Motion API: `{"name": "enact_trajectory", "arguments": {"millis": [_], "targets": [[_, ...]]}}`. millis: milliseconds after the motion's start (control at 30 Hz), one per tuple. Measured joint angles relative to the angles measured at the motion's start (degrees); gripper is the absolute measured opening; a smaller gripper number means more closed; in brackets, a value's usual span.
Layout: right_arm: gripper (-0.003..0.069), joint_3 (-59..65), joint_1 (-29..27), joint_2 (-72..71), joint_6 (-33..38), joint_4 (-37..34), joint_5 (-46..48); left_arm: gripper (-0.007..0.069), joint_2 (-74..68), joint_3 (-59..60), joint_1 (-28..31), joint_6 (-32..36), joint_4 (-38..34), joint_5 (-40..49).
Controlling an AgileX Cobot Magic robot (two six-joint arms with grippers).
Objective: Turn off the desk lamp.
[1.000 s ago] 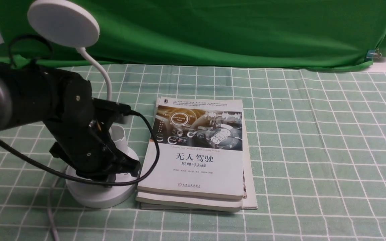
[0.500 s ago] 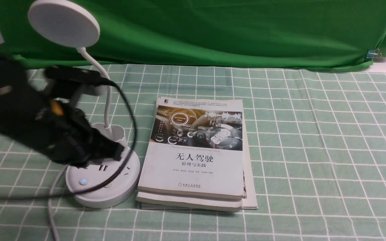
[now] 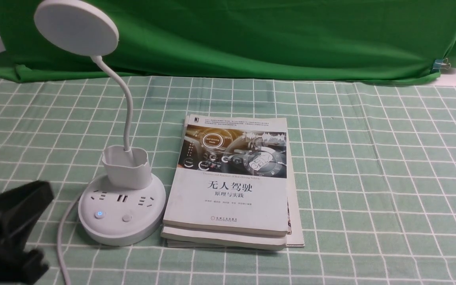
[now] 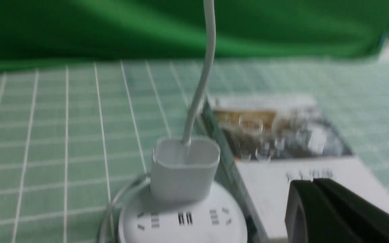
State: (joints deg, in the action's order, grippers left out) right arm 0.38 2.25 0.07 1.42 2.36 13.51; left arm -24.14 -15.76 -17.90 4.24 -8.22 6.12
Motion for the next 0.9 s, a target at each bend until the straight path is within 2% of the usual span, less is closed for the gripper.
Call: {"name": "enact_trajectory", "arguments": {"millis": [233,900], "targets": [[0.0242,0.0,0.0,0.0,0.0,0.0,0.0,0.0001,5.83,6.38,0.0,-0.12,0.47,-3.8],[0.0242,0.0,0.0,0.0,0.0,0.0,0.0,0.0001,5.98,11.38,0.05,0.04,1.52,-2.34]]}}
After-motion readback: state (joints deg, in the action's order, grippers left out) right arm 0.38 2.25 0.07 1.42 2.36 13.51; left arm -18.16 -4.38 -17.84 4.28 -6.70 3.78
